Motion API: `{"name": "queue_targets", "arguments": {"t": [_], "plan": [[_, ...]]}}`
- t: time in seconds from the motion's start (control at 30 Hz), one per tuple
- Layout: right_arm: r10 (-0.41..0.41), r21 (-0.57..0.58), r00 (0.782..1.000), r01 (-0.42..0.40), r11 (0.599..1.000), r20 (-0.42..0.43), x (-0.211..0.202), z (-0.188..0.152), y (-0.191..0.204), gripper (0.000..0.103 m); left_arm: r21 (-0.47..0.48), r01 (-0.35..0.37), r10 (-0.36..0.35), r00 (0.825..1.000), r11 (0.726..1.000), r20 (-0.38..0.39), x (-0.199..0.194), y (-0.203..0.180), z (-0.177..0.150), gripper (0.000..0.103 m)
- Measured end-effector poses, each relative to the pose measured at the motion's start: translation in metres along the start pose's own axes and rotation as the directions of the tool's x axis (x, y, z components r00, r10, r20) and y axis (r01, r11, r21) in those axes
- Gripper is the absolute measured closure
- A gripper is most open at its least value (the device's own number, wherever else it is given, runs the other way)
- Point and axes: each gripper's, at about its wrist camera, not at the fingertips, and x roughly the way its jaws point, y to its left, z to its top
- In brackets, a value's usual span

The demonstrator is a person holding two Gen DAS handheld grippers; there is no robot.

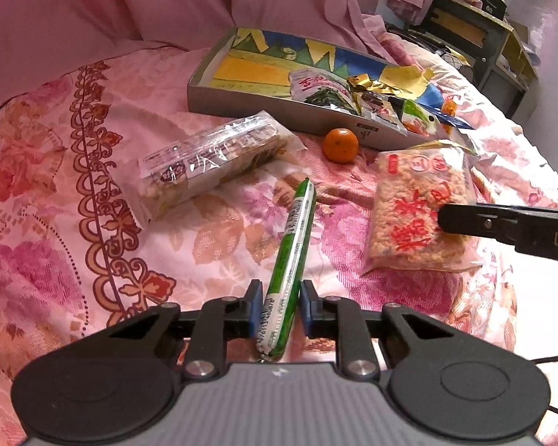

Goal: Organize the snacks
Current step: 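Lift the rice cracker bag with the right tool while the left tool holds the green stick pack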

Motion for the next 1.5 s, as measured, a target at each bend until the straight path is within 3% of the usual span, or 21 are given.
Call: {"name": "queue_targets", "arguments": {"t": [0.27, 0.7, 1.1, 1.33, 1.5], "plan": [[0.067, 0.006, 0.997, -0.067, 0.998, 0.040, 0.018, -0.001, 0.010, 0.073, -0.006, -0.002, 0.002, 1.000, 1.000, -0.005, 0.001, 0.000, 0.000, 0.079], [0.158, 0.031, 0.987, -0.159, 0.987, 0.036, 0.037, -0.008, 0.021, 0.048, -0.005, -0.008, 0.008, 1.000, 1.000, -0.005, 0.003, 0.000, -0.001, 0.079], [0.169, 0.159, 0.986, -0.166, 0.973, -0.003, 0.061, -0.015, 0.004, 0.051, -0.003, -0.005, 0.005, 1.000, 1.000, -0.002, 0.003, 0.000, -0.001, 0.079], [0.159, 0.145, 0.987, -0.153, 0.977, -0.033, 0.065, -0.015, 0.005, 0.049, -0.006, -0.003, 0.003, 1.000, 1.000, -0.002, 0.002, 0.001, -0.002, 0.079], [0.174, 0.171, 0.984, -0.165, 0.971, -0.043, 0.068, -0.017, 0.004, 0.037, -0.001, -0.006, 0.006, 1.000, 1.000, -0.002, 0.002, 0.000, -0.002, 0.079]]}}
